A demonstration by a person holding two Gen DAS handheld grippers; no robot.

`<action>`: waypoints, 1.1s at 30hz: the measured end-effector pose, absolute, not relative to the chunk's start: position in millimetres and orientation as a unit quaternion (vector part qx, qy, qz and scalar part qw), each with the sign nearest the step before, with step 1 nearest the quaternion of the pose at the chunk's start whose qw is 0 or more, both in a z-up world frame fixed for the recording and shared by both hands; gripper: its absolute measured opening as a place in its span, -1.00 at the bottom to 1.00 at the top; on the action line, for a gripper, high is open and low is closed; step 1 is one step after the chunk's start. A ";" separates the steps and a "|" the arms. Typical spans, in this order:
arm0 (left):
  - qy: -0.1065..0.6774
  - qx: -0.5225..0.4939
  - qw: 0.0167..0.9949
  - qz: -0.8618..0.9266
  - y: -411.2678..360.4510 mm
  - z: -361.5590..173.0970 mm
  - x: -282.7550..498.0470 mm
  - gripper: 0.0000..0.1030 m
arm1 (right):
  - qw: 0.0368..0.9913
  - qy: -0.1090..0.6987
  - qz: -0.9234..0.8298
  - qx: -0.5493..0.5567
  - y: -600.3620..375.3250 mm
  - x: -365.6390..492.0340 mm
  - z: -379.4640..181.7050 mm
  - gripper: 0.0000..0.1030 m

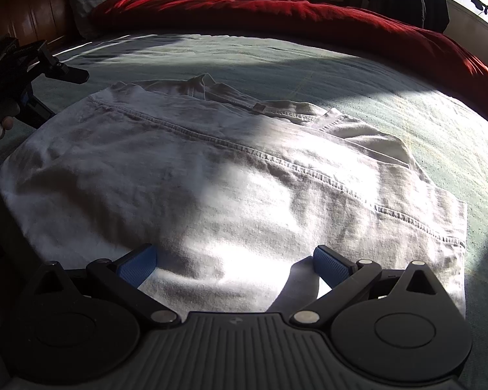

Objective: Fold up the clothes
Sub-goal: 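Roll the left gripper and close it on the shirt's side edge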

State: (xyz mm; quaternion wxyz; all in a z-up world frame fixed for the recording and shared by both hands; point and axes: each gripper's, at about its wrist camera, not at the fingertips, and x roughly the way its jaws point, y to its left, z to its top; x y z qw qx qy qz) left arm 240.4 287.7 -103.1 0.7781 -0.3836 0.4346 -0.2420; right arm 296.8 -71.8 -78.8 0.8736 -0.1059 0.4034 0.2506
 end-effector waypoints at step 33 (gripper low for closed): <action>0.456 -0.382 0.773 -0.222 307.6 -121.2 223.4 -0.74 | 0.875 0.396 0.261 -0.098 -75.8 298.1 -80.2 1.00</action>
